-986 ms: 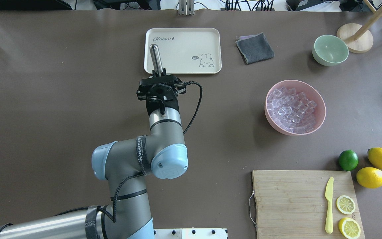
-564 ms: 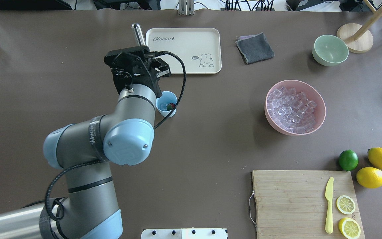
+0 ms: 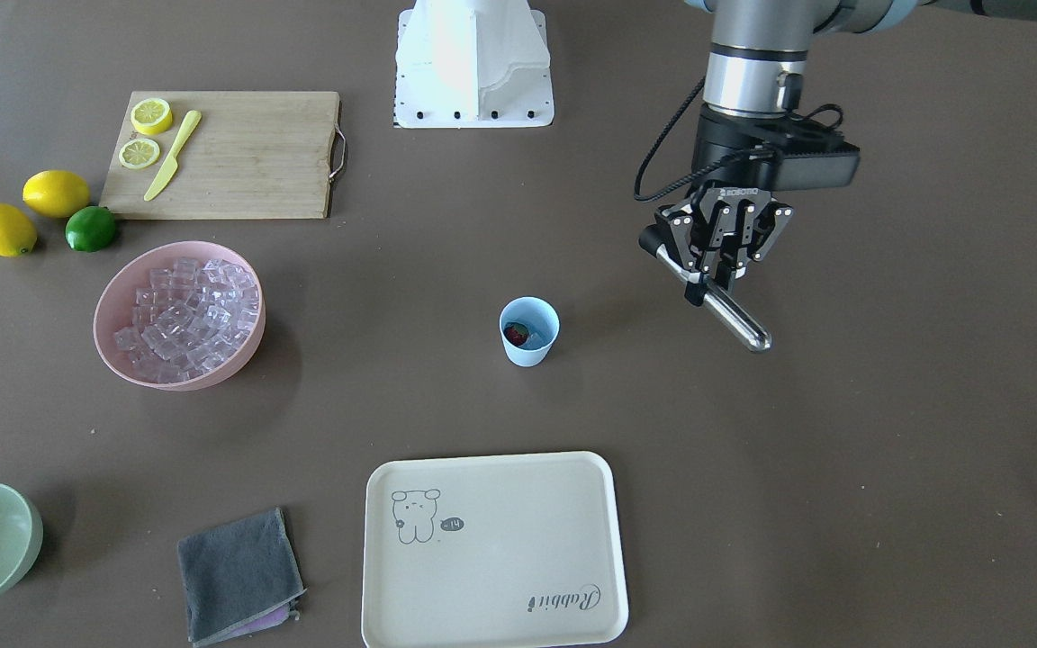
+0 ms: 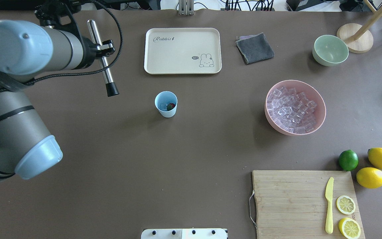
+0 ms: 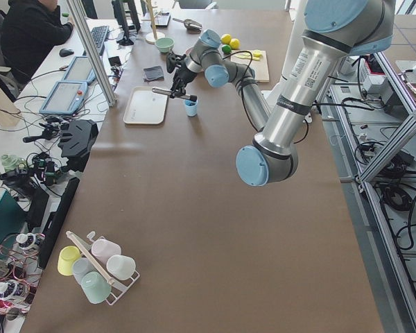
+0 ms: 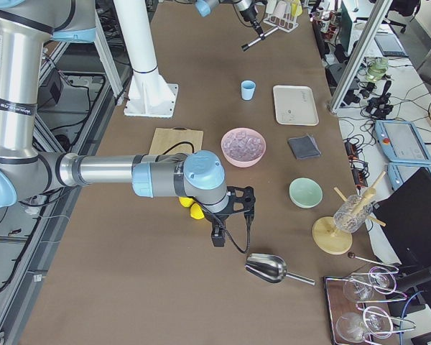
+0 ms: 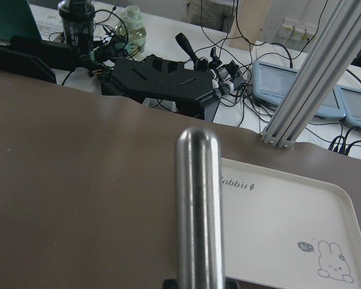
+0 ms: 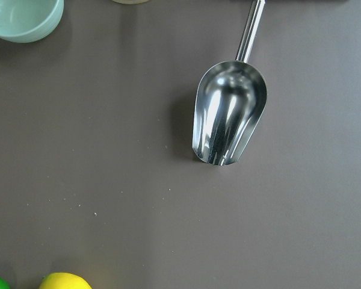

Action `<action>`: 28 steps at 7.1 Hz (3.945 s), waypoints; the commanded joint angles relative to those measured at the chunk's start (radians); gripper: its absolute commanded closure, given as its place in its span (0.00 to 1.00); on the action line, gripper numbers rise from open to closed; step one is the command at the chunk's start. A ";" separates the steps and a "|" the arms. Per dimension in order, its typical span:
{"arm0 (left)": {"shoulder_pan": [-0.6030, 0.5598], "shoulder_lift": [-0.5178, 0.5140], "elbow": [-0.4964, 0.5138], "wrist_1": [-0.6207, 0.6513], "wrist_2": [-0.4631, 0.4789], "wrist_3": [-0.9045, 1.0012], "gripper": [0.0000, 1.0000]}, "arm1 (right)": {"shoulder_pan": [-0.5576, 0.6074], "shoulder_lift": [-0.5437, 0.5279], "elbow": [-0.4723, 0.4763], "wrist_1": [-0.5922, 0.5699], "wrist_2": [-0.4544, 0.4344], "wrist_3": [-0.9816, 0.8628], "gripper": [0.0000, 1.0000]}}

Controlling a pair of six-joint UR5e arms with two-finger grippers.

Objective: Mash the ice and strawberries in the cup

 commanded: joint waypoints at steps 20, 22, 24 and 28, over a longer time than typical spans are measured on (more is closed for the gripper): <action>-0.776 0.537 0.511 -0.373 -0.728 1.015 0.02 | -0.041 0.009 0.015 0.000 0.002 0.003 0.00; -0.815 0.684 0.311 -0.361 -0.755 1.003 0.02 | -0.061 0.009 0.018 0.003 -0.023 0.009 0.00; -0.821 0.702 0.244 -0.254 -0.780 1.015 0.02 | -0.106 0.024 0.010 0.003 -0.070 0.000 0.00; -0.835 0.585 0.236 -0.003 -0.750 1.164 0.02 | -0.136 0.030 0.006 -0.038 -0.072 0.000 0.00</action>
